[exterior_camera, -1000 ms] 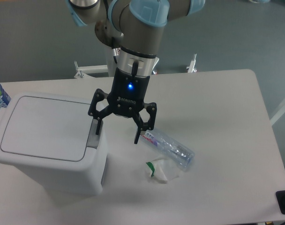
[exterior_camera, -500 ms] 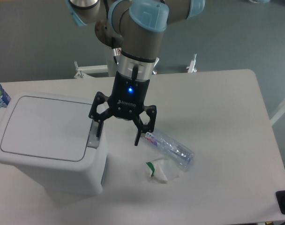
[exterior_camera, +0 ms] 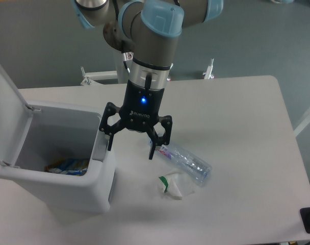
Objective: Open the trash can
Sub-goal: 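Raise the gripper away from the opened trash can toward the bottle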
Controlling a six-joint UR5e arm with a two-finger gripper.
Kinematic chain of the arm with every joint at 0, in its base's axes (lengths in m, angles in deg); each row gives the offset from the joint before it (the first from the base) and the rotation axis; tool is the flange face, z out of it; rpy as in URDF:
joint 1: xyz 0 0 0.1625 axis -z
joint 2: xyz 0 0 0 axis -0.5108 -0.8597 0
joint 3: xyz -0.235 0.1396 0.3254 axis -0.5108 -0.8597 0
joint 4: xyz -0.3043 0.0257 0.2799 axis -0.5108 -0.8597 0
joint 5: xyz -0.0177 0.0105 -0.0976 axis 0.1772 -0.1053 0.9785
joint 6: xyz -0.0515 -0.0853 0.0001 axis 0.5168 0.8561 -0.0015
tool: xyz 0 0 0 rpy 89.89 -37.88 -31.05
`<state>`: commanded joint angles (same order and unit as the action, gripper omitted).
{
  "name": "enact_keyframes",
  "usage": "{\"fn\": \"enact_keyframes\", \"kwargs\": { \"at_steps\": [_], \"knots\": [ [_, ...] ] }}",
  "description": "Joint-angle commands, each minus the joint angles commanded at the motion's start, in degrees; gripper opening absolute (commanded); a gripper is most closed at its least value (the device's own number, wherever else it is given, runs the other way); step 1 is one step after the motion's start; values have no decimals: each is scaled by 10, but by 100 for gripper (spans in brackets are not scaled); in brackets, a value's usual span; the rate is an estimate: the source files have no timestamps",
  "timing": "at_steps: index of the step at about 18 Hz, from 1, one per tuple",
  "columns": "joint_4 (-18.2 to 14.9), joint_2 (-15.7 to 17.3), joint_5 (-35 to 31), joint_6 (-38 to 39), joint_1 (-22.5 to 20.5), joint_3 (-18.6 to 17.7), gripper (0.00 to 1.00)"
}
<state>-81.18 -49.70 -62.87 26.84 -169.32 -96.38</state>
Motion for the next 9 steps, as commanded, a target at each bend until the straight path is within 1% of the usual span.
{"fn": "enact_keyframes", "kwargs": {
  "at_steps": [3,6,9],
  "knots": [
    [2,-9,-8,-9,-14,11,100],
    [1,-18,-41,-66,-44,11,100],
    [2,-54,-108,-104,-63,8,100]
  ]
}}
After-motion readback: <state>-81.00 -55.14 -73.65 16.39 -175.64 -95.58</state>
